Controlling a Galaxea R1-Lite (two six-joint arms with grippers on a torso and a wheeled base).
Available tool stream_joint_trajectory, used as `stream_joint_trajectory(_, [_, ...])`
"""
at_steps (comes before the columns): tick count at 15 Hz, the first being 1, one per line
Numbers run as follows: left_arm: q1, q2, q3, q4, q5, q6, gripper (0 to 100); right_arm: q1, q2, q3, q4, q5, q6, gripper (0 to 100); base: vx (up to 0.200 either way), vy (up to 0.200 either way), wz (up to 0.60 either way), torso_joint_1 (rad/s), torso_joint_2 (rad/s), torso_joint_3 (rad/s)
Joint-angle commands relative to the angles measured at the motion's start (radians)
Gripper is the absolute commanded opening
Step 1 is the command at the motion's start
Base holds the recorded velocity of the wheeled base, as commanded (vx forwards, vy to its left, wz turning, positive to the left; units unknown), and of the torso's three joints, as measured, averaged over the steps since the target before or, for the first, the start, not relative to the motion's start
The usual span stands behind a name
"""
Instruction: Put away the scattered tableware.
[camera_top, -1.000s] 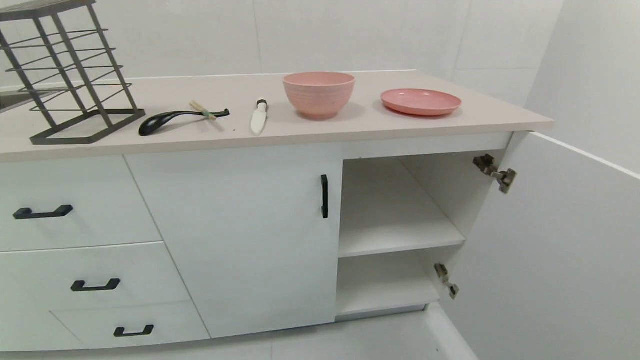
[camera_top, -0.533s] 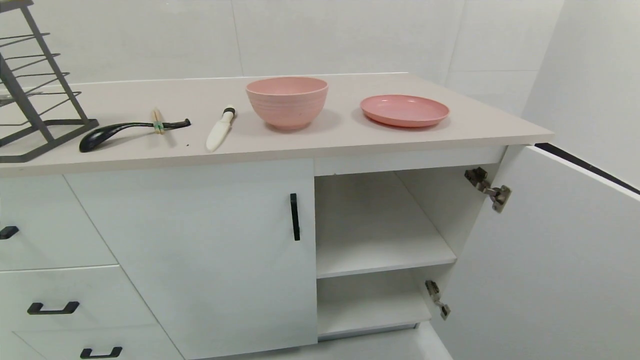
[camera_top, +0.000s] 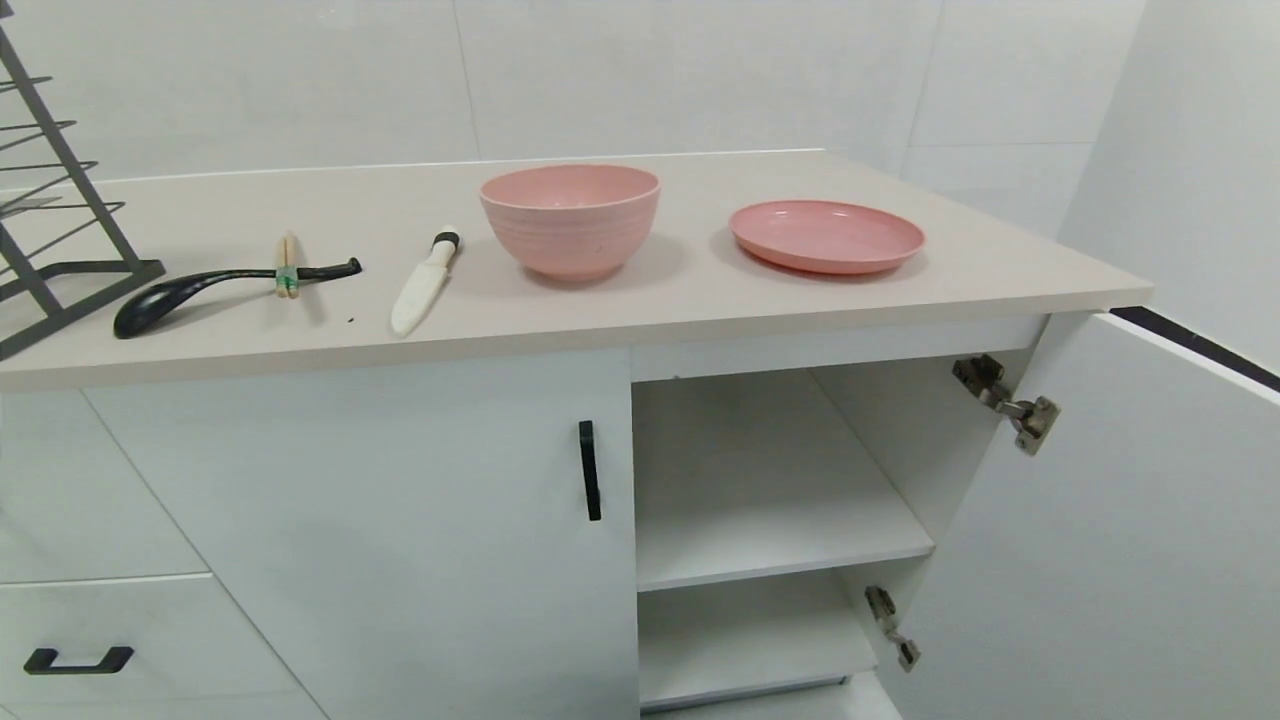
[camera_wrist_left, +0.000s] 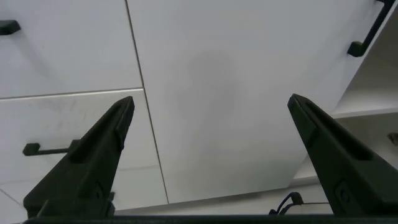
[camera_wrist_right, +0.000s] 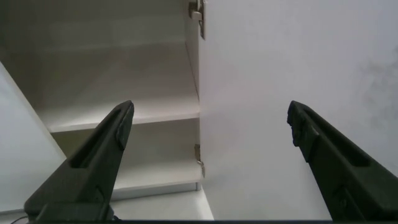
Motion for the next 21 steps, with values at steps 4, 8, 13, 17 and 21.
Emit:
stream_joint_trajectory(4, [-0.002, 0.002, 0.000, 0.000, -0.003, -0.002, 100, 0.000, 0.002, 0.000, 0.001, 0.001, 0.000, 100, 0.000, 0.050, 0.00, 0.002, 0.00, 0.001])
stream_joint_trajectory(8, [-0.002, 0.002, 0.000, 0.000, -0.003, -0.003, 100, 0.000, 0.002, 0.000, 0.001, -0.001, 0.000, 100, 0.000, 0.000, 0.00, 0.021, -0.04, -0.008])
stream_joint_trajectory(13, [-0.002, 0.002, 0.000, 0.000, -0.003, -0.003, 100, 0.000, 0.002, 0.000, 0.001, -0.001, 0.000, 100, 0.000, 0.000, 0.00, 0.184, -0.27, -0.210])
stream_joint_trajectory(17, [-0.002, 0.002, 0.000, 0.000, -0.003, -0.003, 100, 0.000, 0.002, 0.000, 0.001, -0.001, 0.000, 100, 0.000, 0.000, 0.00, 0.148, -0.58, -0.232])
stream_joint_trajectory(21, [-0.002, 0.002, 0.000, 0.000, -0.003, -0.005, 100, 0.000, 0.002, 0.000, 0.001, -0.001, 0.000, 100, 0.000, 0.000, 0.00, 0.214, -0.48, -0.238])
